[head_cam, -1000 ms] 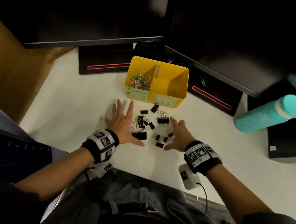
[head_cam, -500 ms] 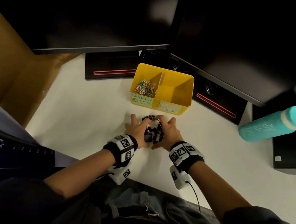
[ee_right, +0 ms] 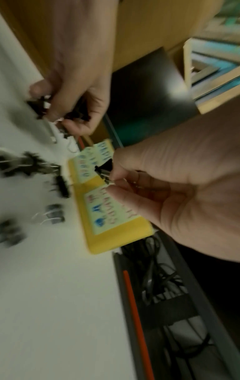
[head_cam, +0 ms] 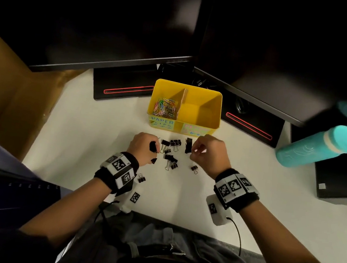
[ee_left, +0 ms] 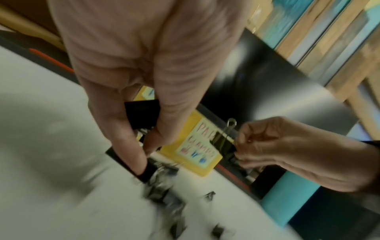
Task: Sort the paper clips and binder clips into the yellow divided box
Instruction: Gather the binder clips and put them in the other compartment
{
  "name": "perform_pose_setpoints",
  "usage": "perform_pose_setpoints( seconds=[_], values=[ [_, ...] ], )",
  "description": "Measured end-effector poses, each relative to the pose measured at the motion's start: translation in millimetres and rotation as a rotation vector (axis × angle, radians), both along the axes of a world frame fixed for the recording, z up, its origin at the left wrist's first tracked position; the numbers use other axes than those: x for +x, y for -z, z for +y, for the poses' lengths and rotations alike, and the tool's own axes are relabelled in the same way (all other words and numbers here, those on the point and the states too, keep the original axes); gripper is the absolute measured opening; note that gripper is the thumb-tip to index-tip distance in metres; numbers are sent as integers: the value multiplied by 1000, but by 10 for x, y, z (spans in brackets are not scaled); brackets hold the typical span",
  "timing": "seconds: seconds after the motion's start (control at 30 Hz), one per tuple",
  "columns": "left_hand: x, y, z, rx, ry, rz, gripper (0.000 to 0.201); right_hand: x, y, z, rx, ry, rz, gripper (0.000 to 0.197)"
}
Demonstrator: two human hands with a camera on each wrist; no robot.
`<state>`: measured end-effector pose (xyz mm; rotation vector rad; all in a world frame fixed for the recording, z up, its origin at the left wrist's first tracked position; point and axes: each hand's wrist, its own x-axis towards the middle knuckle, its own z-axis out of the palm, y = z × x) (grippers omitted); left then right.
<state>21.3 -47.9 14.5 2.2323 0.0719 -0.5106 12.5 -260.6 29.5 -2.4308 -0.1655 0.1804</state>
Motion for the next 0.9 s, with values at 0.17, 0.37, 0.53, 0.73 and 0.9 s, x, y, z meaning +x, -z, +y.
perform_pose_setpoints(
  seconds=[0.17,0.37,0.53,0.73,0.9],
  values=[
    [95,-450,-224,-144,61,-75,19,327,-373,-140,142,118,-235,12],
    [612,-758,-694,-109,106,-264,12,419,-189,-306,-92,202,-236,35],
    [800,-813,-741,10,261,-233,69,-6,101,-293,-222,43,164,52],
    [165,-621,10,222,281,15,58,-133,372,-32,-197,-214,341,127],
    [-287,-106,239,425,529,339,91,152,436,147,-268,-314,356,116]
  ],
)
